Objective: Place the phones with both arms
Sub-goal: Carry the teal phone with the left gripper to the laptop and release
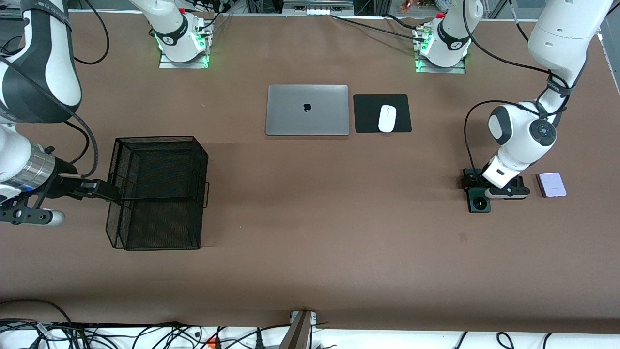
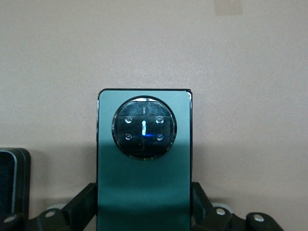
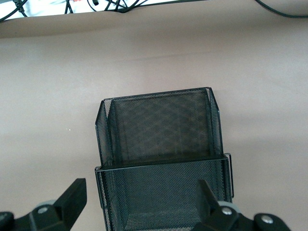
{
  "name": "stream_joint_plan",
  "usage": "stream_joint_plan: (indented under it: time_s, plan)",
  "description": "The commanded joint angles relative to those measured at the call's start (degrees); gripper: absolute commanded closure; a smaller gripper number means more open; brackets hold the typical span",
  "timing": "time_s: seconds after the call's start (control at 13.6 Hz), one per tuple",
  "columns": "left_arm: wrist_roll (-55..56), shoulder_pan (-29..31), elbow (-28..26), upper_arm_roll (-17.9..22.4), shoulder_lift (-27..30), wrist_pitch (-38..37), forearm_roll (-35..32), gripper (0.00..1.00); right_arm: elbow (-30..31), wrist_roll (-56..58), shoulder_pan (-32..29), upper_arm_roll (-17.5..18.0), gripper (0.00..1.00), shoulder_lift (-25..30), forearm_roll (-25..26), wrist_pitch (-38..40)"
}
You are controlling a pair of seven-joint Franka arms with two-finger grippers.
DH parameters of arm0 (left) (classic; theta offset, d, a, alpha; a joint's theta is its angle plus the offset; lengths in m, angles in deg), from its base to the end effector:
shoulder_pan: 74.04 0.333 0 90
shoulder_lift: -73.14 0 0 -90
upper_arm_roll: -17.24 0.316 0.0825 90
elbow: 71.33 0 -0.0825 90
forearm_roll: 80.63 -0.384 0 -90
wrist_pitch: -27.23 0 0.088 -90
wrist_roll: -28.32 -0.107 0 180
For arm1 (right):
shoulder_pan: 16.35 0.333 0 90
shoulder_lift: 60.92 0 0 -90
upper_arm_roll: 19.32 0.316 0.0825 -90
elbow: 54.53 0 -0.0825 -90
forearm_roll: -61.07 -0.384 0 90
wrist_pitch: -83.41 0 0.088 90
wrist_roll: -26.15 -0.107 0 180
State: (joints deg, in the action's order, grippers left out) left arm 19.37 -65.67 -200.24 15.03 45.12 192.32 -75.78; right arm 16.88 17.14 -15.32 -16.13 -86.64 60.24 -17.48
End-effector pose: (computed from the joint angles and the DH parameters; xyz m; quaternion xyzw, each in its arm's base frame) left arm 0.5462 0.0632 0.1588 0.9971 0.0186 0.0733 0.0131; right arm 0.6960 0.0444 0.5155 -0.9982 0.0460 -0.0307 0.0228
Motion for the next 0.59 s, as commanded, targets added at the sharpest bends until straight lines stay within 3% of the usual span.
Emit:
stream_joint_plan:
  time_s: [0.0, 0.37, 0.51]
  plan:
    - [-0.02, 0.24, 4.61, -0.34, -3.09, -3.26, 1.56, 0.9, 1.36, 0.92, -0.42, 0.15, 0.0, 1.82, -0.66, 0.69]
    - [3.49, -0.55, 13.84, -1.56, -1.77, -17.23, 1.56, 1.0, 1.36, 0.92, -0.42, 0.15, 0.0, 1.81, -0.66, 0.69]
    - [5.07, -0.81, 15.78, -1.92, -1.86, -19.1, 1.56, 1.0, 1.36, 0.92, -0.42, 0.15, 0.0, 1.73, -0.66, 0.69]
